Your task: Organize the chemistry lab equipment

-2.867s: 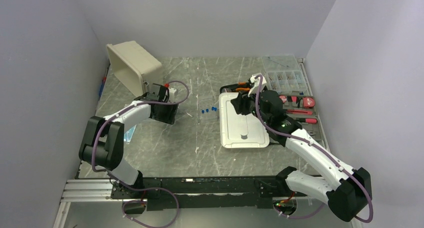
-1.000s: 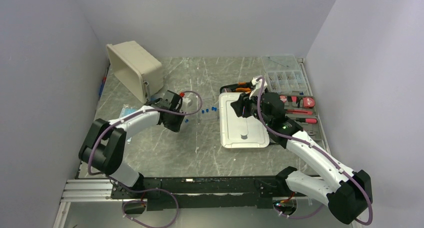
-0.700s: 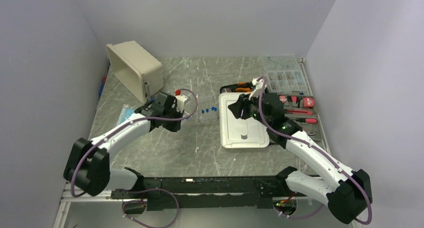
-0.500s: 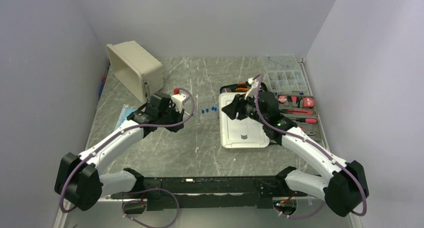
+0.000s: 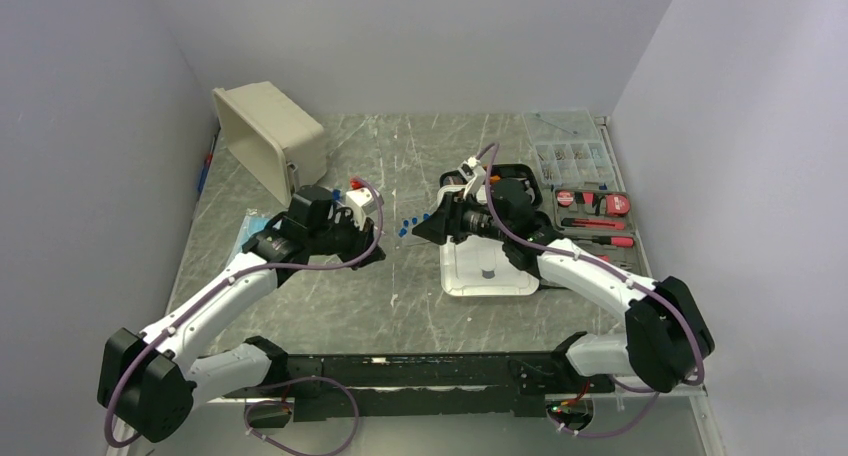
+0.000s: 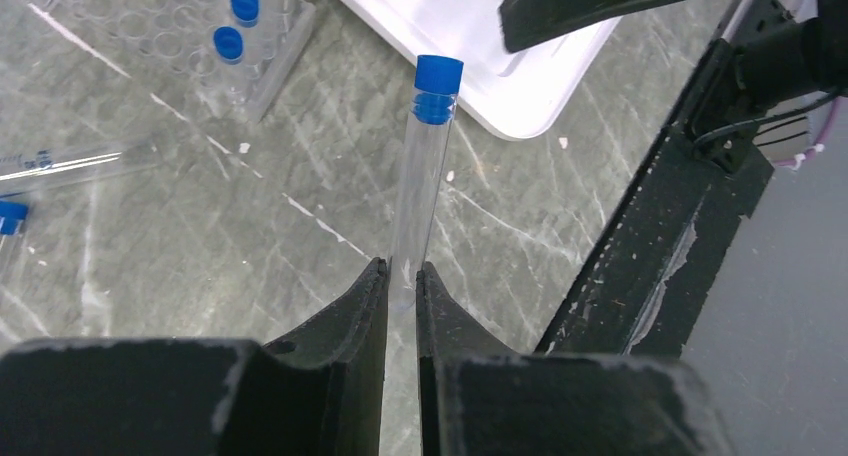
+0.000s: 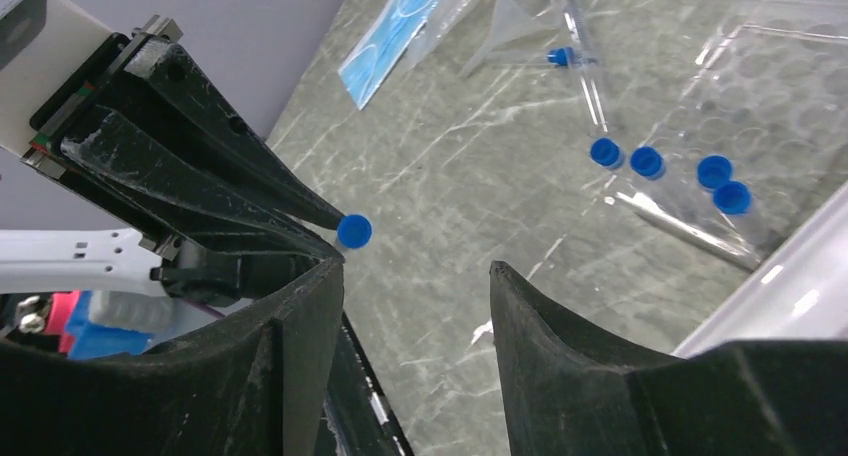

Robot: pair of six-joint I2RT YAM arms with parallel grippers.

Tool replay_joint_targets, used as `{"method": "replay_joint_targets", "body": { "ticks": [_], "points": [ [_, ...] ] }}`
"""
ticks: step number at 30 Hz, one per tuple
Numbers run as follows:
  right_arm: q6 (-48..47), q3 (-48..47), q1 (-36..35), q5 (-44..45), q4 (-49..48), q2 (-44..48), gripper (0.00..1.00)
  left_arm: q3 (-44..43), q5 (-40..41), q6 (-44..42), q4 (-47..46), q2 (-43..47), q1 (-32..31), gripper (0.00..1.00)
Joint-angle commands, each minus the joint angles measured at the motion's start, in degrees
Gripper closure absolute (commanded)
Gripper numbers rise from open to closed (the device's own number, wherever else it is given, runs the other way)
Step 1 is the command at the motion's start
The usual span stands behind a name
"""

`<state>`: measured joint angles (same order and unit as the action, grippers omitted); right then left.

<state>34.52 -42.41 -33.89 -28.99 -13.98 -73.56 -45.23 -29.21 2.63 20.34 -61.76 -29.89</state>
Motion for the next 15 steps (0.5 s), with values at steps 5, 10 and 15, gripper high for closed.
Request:
{"method": "replay_joint_targets", "body": {
  "ticks": [5,10,15],
  "points": [
    [2.9,-3.6,-1.1,-5.3,-8.0,-2.2,0.44,-0.2,-6.0,-0.1,-2.7,1.4,-0.4,0.95],
    [2.7,-4.3,-2.1,-5.6,-8.5,-3.4,0.47,-0.1,-6.3,-0.1,-2.9,1.4,-0.5,0.96],
    [1.9,-4.9,-2.6,-6.4,-7.8,-4.0,0.51,-0.1,-6.0,0.0,-3.0,1.6,-0.5,0.96]
  ]
}}
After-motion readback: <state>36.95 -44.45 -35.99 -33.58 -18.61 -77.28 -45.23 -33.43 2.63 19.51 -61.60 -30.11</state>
